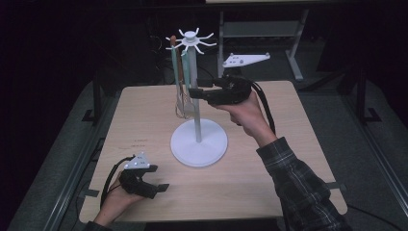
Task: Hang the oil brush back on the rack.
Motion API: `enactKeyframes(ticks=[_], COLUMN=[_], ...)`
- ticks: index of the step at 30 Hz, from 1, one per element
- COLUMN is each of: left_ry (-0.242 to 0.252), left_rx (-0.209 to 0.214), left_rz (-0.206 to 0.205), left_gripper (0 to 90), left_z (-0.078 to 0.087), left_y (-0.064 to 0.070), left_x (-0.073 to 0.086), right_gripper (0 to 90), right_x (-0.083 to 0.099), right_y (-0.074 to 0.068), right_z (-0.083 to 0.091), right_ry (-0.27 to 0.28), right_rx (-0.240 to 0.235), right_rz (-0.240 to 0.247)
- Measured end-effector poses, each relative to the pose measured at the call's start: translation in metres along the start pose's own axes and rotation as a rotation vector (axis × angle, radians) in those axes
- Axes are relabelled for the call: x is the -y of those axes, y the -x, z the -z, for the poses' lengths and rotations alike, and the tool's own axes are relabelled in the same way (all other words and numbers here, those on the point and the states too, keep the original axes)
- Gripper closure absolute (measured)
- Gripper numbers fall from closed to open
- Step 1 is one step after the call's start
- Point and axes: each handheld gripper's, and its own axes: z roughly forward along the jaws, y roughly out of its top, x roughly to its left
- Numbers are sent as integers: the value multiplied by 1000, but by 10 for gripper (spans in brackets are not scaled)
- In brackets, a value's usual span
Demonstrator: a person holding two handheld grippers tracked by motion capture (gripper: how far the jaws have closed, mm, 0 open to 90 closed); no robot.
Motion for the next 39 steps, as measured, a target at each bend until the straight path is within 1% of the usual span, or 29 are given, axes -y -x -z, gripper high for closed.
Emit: enactKeyframes(ticks=[2, 4, 5, 6, 7, 8, 10, 15, 20, 23, 24, 26, 27, 28, 30, 33, 34, 36, 39], left_ry=[1, 2, 0, 0, 2, 4, 13, 12, 7, 4, 1, -4, -2, -3, -8, -9, -11, -15, -20], left_rx=[0, 1, -1, -1, -2, -2, -7, 3, 8, 9, 7, 9, 9, 12, 13, 17, 16, 17, 26], left_rz=[0, 9, 3, 3, 1, 12, 4, 16, 24, 16, 6, 0, 1, 11, 4, 5, -9, -14, -4], left_gripper=[137, 137, 137, 137, 137, 140, 142, 143, 148, 151, 151, 151, 151, 151, 151, 151, 151, 151, 151], left_z=[0, -1, -1, -1, -1, -1, -1, -1, -1, -2, -2, -2, -3, -3, -4, -4, -4, -5, -6], left_y=[0, 1, 0, 0, 0, 1, 0, 1, 2, 2, 1, 2, 2, 3, 2, 2, 1, 1, 1], left_x=[0, 1, 1, 1, 1, 1, 0, 0, 0, 0, 0, 0, 0, 1, 1, 1, 1, 1, 2], right_gripper=[437, 421, 414, 414, 406, 396, 386, 360, 330, 322, 320, 311, 308, 306, 295, 277, 272, 263, 247], right_x=[6, 11, 15, 15, 19, 27, 34, 48, 61, 69, 72, 78, 80, 83, 88, 98, 100, 107, 117], right_y=[0, 0, 0, 0, 0, 2, 2, 5, 8, 9, 9, 10, 11, 11, 13, 14, 14, 15, 17], right_z=[4, 8, 10, 10, 11, 14, 17, 23, 30, 34, 36, 39, 41, 42, 46, 51, 52, 54, 56], right_ry=[-18, -29, -41, -41, -49, -63, -80, -103, -128, -145, -150, -162, -164, -165, -171, -178, -179, -192, -210], right_rx=[12, 20, 31, 31, 37, 42, 56, 73, 91, 99, 105, 118, 121, 124, 135, 150, 154, 171, 194], right_rz=[-2, 2, 4, 4, 7, 3, 4, -2, 4, 10, 6, 1, 3, 0, -7, -4, -6, 2, -2])
